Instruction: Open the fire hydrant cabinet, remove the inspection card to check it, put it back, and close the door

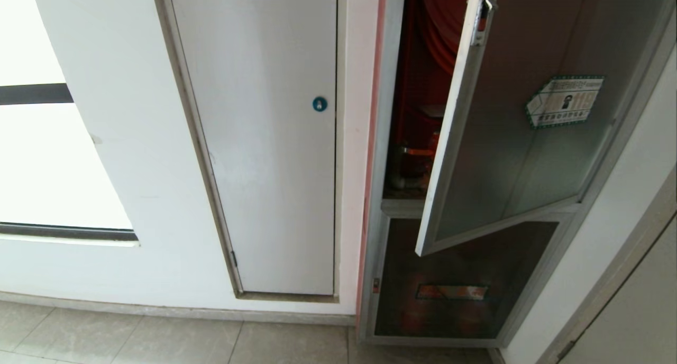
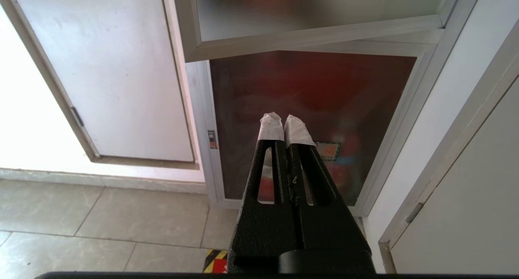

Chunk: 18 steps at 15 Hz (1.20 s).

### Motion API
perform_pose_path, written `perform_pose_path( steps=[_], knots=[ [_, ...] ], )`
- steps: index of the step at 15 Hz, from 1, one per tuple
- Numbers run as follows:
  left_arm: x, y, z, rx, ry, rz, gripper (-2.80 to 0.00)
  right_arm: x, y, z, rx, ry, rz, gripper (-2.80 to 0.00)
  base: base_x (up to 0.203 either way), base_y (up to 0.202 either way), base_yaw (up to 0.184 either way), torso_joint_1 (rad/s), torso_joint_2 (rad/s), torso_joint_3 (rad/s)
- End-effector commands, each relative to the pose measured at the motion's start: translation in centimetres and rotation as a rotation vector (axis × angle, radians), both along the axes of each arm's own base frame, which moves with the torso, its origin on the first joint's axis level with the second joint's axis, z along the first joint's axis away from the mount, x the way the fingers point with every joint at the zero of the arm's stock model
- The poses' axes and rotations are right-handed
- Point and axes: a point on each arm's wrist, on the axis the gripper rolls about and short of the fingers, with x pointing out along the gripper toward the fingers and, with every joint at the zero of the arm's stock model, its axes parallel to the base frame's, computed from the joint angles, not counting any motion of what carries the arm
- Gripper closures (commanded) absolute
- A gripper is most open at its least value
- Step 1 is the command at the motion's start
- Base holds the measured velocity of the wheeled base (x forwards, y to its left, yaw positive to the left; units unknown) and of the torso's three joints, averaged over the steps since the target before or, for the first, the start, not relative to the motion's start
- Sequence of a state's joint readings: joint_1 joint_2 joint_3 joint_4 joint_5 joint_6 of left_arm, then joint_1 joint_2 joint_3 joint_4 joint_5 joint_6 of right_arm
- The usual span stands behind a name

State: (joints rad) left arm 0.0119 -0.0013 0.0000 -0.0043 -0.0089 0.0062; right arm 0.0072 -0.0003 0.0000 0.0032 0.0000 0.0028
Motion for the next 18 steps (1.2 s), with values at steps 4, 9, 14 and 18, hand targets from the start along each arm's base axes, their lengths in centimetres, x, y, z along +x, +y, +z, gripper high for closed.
perform_pose_path(
  steps=[4,9,14,18],
  knots=[
    [0.02,0.00,-0.08,0.000,0.002,0.000,0.00,0.00,0.00,-0.04,0.000,0.000,0.001,0.00,0.000,0.000,0.000,0.000,0.00,0.000],
    [0.02,0.00,-0.08,0.000,0.002,0.000,0.00,-0.01,0.00,0.00,0.000,-0.001,0.000,0.00,0.029,0.000,0.000,-0.001,0.00,0.001],
    [0.02,0.00,-0.08,0.000,0.002,0.000,0.00,0.00,0.00,-0.04,0.000,0.000,0.000,0.00,0.194,0.000,0.000,0.012,0.00,0.002],
    [0.02,0.00,-0.08,0.001,0.002,0.000,0.00,0.00,0.00,-0.04,0.000,0.000,0.002,0.00,0.195,0.000,0.000,0.001,0.00,0.003]
  ],
)
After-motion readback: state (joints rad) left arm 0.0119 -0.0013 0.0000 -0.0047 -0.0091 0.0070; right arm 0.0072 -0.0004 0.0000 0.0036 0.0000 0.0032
